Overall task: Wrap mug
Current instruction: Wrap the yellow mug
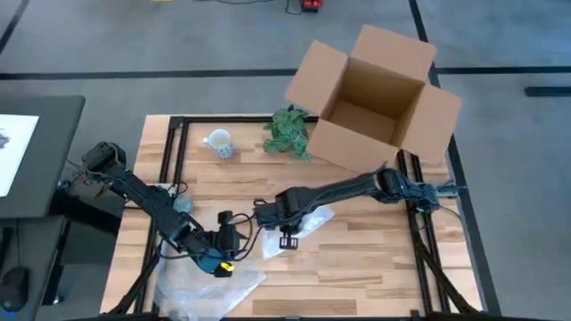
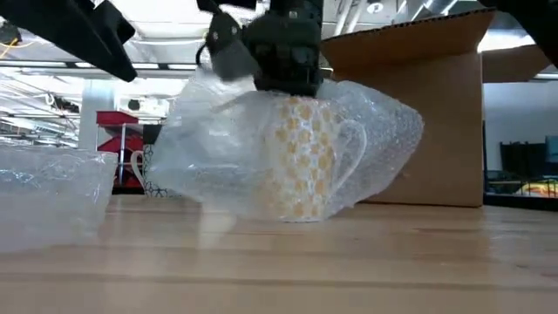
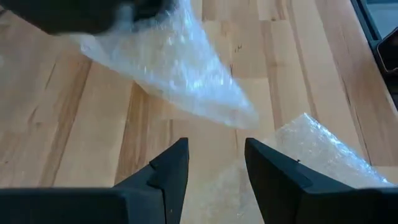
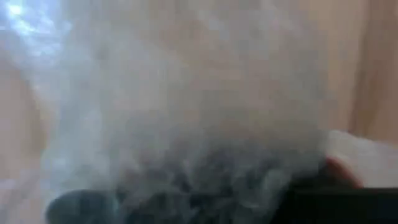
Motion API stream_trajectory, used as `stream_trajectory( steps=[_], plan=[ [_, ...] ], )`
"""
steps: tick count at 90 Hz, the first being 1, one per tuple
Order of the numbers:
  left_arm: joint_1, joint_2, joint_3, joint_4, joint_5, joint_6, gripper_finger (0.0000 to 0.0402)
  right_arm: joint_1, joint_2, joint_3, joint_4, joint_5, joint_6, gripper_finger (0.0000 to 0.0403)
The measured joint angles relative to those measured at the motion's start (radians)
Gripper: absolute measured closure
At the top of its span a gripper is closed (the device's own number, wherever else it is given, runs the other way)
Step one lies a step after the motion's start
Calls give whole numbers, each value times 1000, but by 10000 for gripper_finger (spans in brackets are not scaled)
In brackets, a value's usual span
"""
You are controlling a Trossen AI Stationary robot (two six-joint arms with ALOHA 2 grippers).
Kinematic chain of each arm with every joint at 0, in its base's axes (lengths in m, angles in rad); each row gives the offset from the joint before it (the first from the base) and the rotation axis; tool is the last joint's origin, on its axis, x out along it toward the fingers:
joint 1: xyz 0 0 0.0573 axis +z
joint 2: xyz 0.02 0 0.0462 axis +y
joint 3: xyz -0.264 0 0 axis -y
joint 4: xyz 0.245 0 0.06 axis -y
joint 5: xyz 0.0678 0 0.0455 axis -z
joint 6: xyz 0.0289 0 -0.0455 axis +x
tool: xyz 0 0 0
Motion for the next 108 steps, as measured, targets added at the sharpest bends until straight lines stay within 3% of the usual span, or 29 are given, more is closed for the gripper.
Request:
stream_trajectory(
  steps=[10,21,33,56,67,82,108],
  plan=[
    [-1,0,0,125,-17,69,263,-1,-41,8,5,2,-7,346],
    [3,21,-8,346,16,247,263,-2,-57,7,8,8,-20,298],
    [28,58,-24,437,45,350,263,-2,-99,7,-10,5,-26,255],
    [116,134,-24,589,37,400,263,-2,-191,7,-20,-1,-30,236],
    [162,141,-24,541,-40,370,263,10,-248,8,-21,-1,-30,240],
    [213,140,-24,382,-273,227,263,65,-322,9,-11,-2,-45,243],
    [276,140,-24,198,-280,2,263,180,-305,-3,110,-5,-127,243]
  ],
)
